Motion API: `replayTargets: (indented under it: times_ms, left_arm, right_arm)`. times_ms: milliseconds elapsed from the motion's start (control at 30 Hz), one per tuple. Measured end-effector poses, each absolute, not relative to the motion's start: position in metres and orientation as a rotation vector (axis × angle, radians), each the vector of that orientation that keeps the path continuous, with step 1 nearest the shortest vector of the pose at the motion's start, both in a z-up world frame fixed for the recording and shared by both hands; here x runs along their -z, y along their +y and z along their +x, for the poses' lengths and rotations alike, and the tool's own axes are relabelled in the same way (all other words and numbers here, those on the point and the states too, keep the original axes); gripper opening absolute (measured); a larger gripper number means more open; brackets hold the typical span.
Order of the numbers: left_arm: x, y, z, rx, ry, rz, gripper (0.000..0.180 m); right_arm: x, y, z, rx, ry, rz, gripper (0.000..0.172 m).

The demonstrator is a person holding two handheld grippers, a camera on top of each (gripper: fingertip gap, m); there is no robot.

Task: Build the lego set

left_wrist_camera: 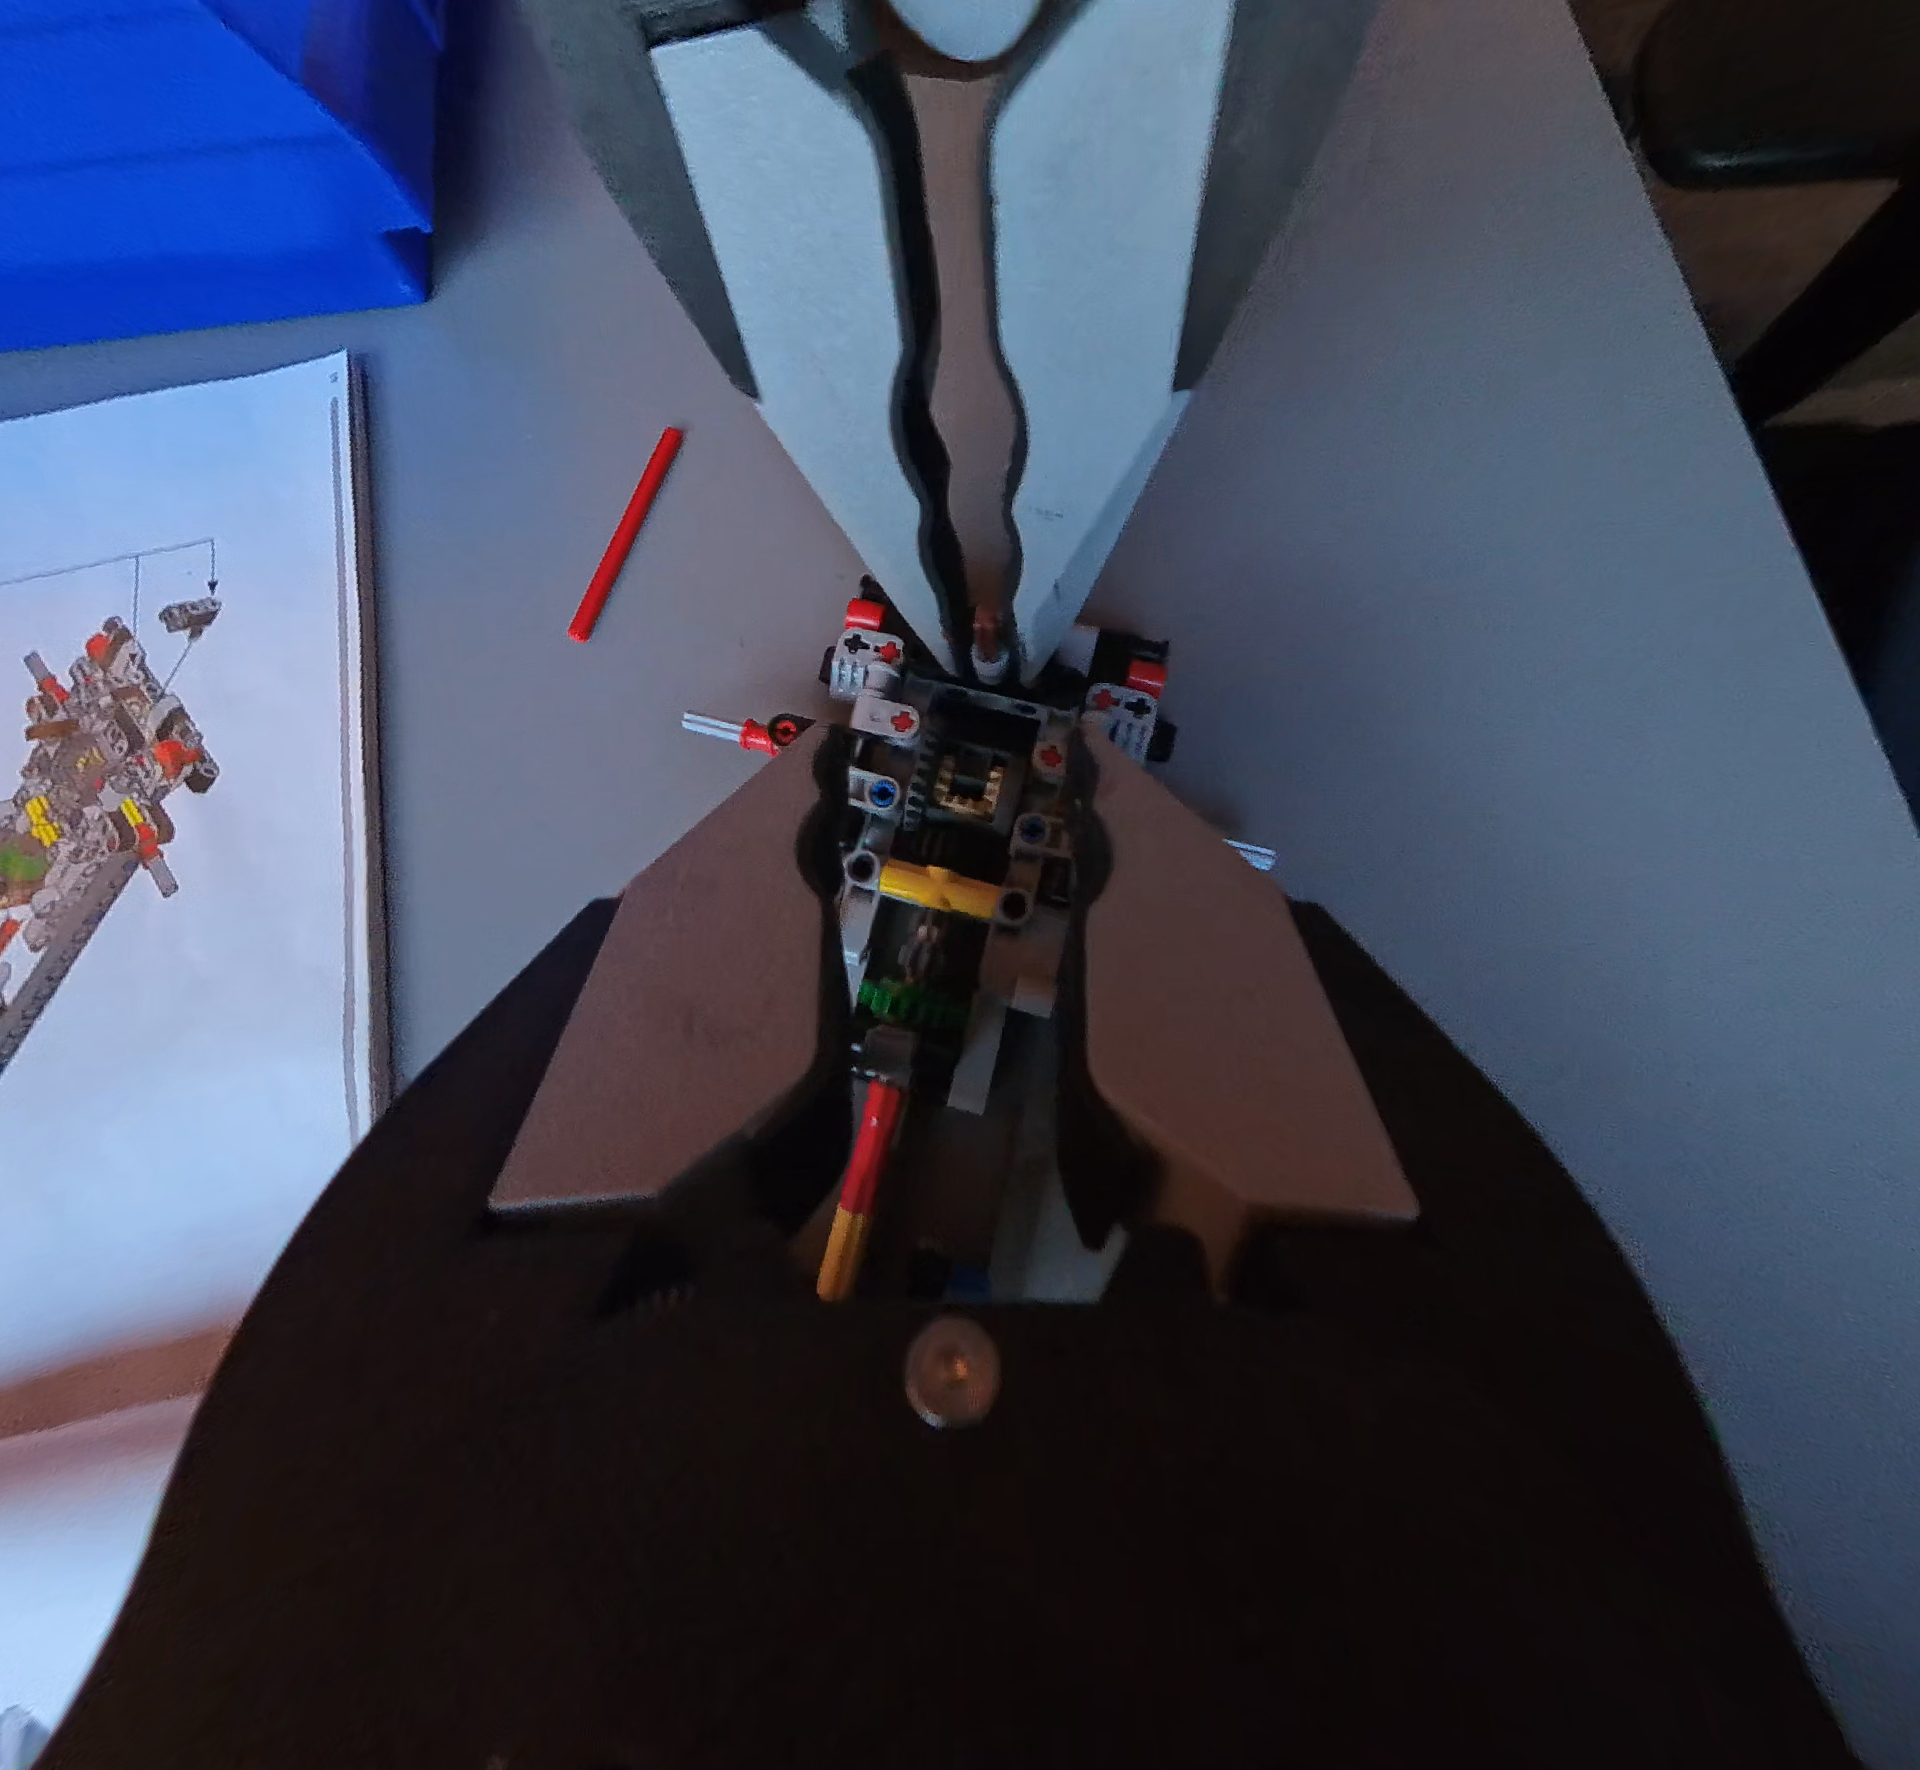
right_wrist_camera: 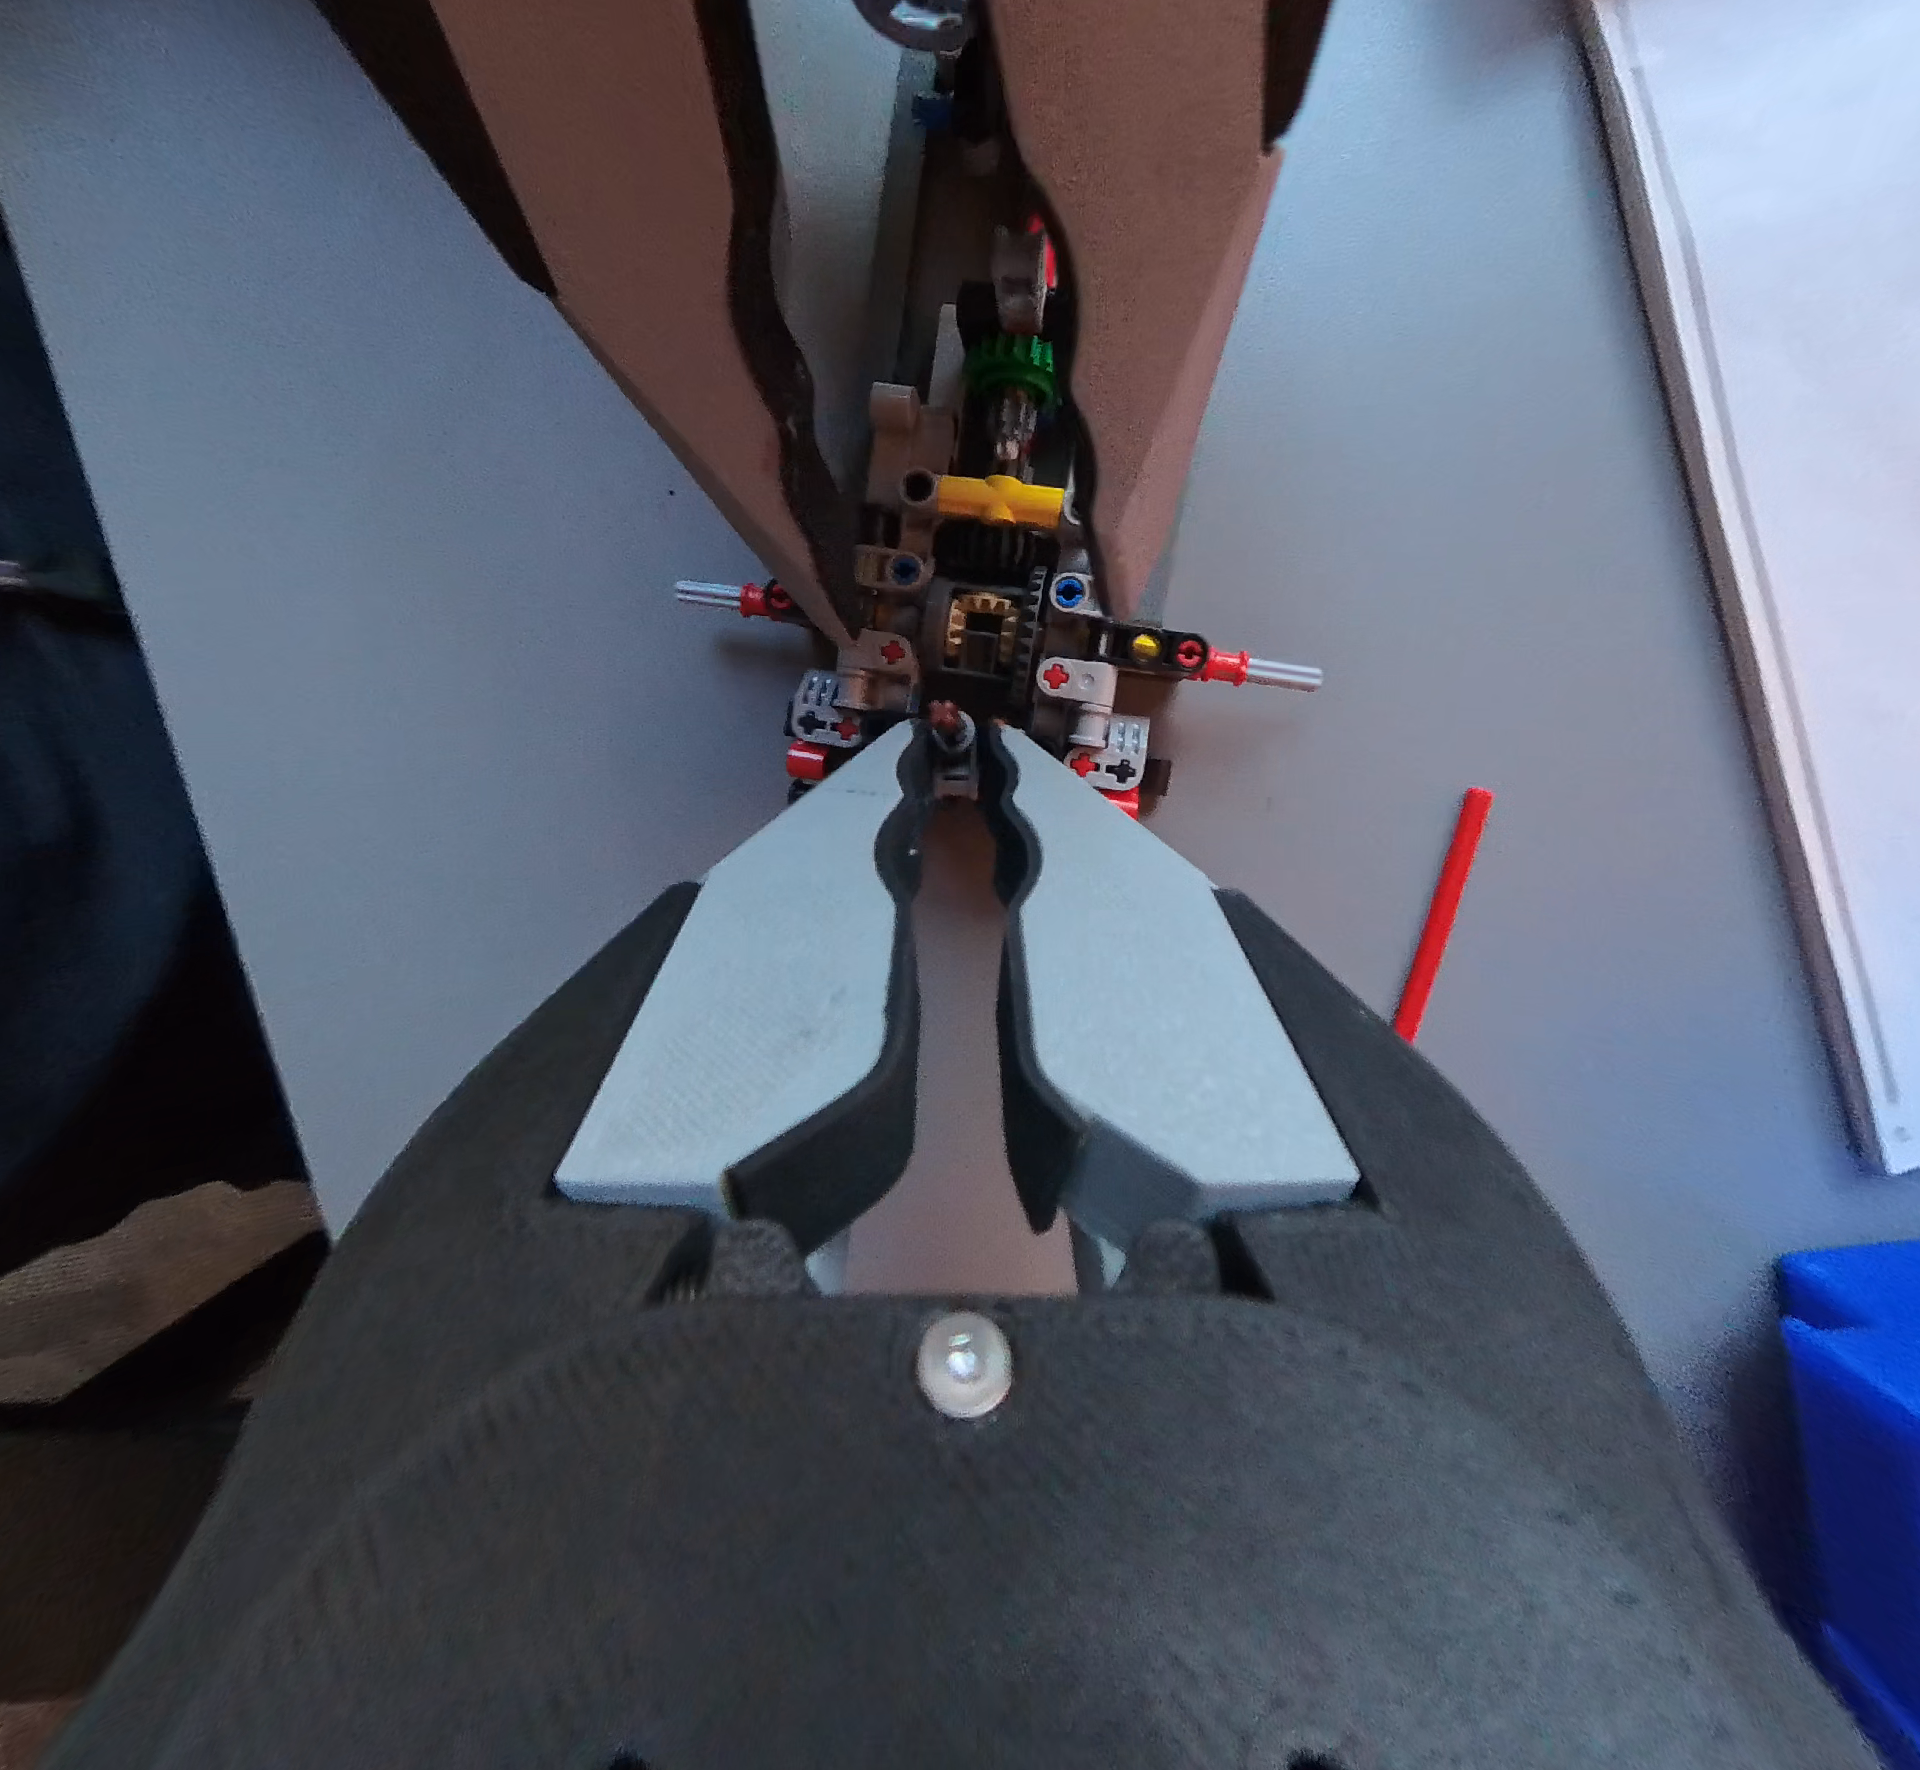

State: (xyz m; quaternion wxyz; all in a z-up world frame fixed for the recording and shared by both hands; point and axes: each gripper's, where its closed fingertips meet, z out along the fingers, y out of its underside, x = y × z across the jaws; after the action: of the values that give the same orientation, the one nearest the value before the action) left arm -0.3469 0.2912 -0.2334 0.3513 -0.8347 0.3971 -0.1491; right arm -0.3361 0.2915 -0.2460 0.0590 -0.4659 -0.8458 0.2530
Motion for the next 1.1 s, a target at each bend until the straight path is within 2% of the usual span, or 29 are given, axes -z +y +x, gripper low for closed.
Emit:
replayTargets:
  times_ms: [100, 300, 667, 900, 1100]
  left_arm:
    - [0.232, 0.290, -0.347, 0.356, 1.044, -2.167, 0.039]
    - [0.227, 0.291, -0.359, 0.345, 0.998, -2.172, 0.040]
    - [0.180, 0.263, -0.433, 0.209, 0.720, -2.143, 0.042]
    - [0.202, 0.181, -0.493, 0.280, 0.297, -2.131, 0.044]
    - [0.212, 0.167, -0.508, 0.304, 0.194, -1.986, 0.044]
  right_arm:
    - [0.236, 0.284, -0.332, -0.972, -2.538, -1.465, 0.022]
    - [0.216, 0.304, -0.329, -1.088, -2.348, -1.430, 0.031]
    - [0.218, 0.317, -0.327, -1.323, -1.969, -1.278, 0.025]
    - [0.212, 0.324, -0.336, -1.287, -1.862, -1.121, 0.021]
    - [0.207, 0.329, -0.348, -1.317, -1.792, -1.107, 0.020]
